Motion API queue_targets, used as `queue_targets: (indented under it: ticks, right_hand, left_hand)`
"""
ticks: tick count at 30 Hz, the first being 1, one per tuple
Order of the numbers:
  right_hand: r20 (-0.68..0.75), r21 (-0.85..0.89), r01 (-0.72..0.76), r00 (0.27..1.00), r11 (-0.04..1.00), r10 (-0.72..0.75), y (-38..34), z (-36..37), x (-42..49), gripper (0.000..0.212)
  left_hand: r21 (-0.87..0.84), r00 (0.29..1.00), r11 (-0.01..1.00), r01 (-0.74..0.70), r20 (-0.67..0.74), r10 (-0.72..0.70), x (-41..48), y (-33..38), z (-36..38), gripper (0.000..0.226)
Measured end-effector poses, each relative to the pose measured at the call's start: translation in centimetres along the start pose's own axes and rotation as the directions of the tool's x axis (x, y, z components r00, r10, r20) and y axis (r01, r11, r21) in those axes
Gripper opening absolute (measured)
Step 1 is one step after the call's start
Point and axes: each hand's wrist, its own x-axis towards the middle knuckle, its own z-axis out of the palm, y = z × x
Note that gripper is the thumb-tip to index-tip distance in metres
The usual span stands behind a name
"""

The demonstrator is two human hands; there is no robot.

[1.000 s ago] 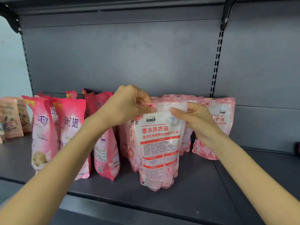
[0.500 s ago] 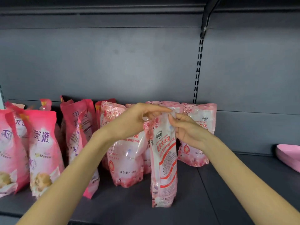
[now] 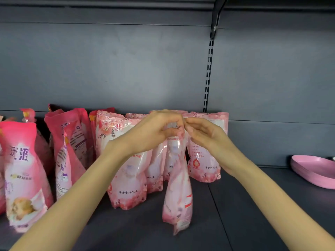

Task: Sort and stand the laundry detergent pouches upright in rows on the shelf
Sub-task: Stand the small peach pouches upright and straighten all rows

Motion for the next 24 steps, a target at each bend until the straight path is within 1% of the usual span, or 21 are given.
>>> queue_targets:
  ticks: [3, 5, 6, 7, 9, 11, 12, 14, 16, 18, 19, 22, 24]
  right_hand:
    - [-0.014, 0.045, -0.038, 0.999, 0.998, 0.038, 0.0, -1.0, -0.4, 0.029]
    - [-0.011, 0.112, -0.057, 0.998, 0.992, 0.059, 0.0, -1.9, -0.6, 0.035]
    - [-0.019, 0.141, -0.077, 0.997, 0.987, 0.080, -0.2, -2.4, -0.7, 0.040]
    - [-0.039, 0.150, -0.114, 0.992, 0.982, 0.121, -0.3, -3.1, -0.8, 0.049]
    - [-0.041, 0.148, -0.199, 0.977, 0.969, 0.207, -0.5, -4.8, -0.5, 0.070]
    - [0.034, 0.121, -0.270, 0.963, 0.955, 0.268, -0.7, -6.4, -0.4, 0.084]
    - [0.077, 0.081, -0.281, 0.958, 0.956, 0.275, -0.9, -7.0, -0.4, 0.084]
    - [0.152, -0.071, -0.240, 0.957, 0.968, 0.249, -1.6, -7.9, -0.6, 0.071]
    - [0.200, -0.225, -0.168, 0.956, 0.960, 0.215, -2.6, -8.1, -0.5, 0.045]
    - [0.201, -0.351, -0.110, 0.961, 0.930, 0.189, -3.6, -8.2, 0.2, 0.019]
    - [0.203, -0.414, -0.086, 0.962, 0.906, 0.184, -4.0, -8.4, 0.7, 0.013]
    - [0.269, -0.585, -0.037, 0.934, 0.810, 0.237, -5.3, -8.0, 1.9, 0.009]
    - [0.323, -0.712, 0.047, 0.907, 0.700, 0.268, -5.7, -6.8, 2.5, 0.006]
  left_hand:
    - [0.023, 0.999, 1.000, 0.022, -0.024, -0.022, 0.5, 0.8, 0.8, 0.015]
    - [0.075, 0.997, 0.996, 0.051, -0.053, -0.047, 1.1, 1.3, 1.2, 0.011]
    - [0.124, 0.996, 0.990, 0.062, -0.073, -0.053, 1.4, 1.5, 1.4, 0.012]
    - [0.153, 0.994, 0.985, 0.079, -0.091, -0.065, 1.7, 1.5, 1.5, 0.014]
    - [0.155, 0.989, 0.981, 0.116, -0.111, -0.100, 2.2, 1.6, 1.8, 0.015]
    - [0.148, 0.983, 0.977, 0.150, -0.124, -0.132, 2.7, 1.5, 2.1, 0.015]
    - [0.159, 0.981, 0.974, 0.164, -0.132, -0.144, 2.9, 1.6, 2.3, 0.016]
    - [0.182, 0.976, 0.966, 0.186, -0.144, -0.161, 3.3, 1.6, 2.7, 0.018]
    - [0.198, 0.973, 0.960, 0.199, -0.155, -0.170, 3.5, 1.6, 2.9, 0.017]
    - [0.195, 0.972, 0.960, 0.201, -0.163, -0.171, 3.6, 1.5, 3.0, 0.016]
    - [0.191, 0.972, 0.960, 0.203, -0.159, -0.174, 3.6, 1.4, 2.9, 0.016]
    - [0.181, 0.977, 0.964, 0.195, -0.123, -0.175, 3.6, 1.3, 2.3, 0.016]
    - [0.164, 0.981, 0.969, 0.185, -0.090, -0.172, 3.5, 1.3, 2.0, 0.014]
